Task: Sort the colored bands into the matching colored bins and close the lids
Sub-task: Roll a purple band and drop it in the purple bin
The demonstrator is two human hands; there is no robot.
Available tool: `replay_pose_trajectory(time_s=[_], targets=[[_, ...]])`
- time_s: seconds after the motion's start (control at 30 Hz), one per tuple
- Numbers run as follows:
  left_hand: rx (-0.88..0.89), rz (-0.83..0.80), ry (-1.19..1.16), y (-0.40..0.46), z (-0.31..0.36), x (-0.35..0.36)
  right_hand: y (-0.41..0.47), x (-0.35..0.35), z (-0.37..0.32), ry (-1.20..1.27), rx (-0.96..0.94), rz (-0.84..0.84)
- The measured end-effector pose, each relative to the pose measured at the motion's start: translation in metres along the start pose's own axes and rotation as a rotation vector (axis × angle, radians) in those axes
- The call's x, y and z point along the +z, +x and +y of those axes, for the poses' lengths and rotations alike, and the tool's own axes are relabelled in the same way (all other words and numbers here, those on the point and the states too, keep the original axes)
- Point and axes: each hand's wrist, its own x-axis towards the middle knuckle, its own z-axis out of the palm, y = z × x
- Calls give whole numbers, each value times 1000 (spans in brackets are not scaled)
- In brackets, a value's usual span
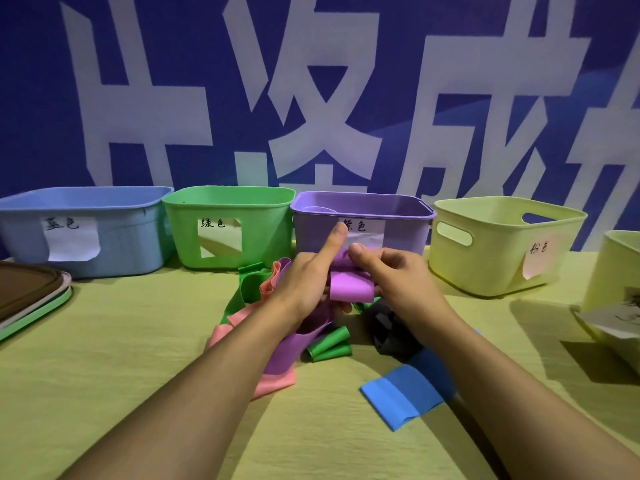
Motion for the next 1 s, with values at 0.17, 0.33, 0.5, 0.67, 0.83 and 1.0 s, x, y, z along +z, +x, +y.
replay_pose_trajectory(time_s=[0.17,0.33,0.5,0.67,0.83,1.0], targets=[[-16,41,-74,-1,1,1,-2,2,-1,9,-73,-20],[-39,26,-149,0,0,3,-1,2,0,84,-102,-33],[-49,39,-127,4,-3,2,1,1,3,81,-131,-50],[-26,-15,-170,5,-7,-2,1,-1,6,78,-136,-61],[63,37,-151,3,-3,5,-4,0,1,200,-19,-117],[129,-37,-241,5,-2,6,-7,3,1,201,73,-148]])
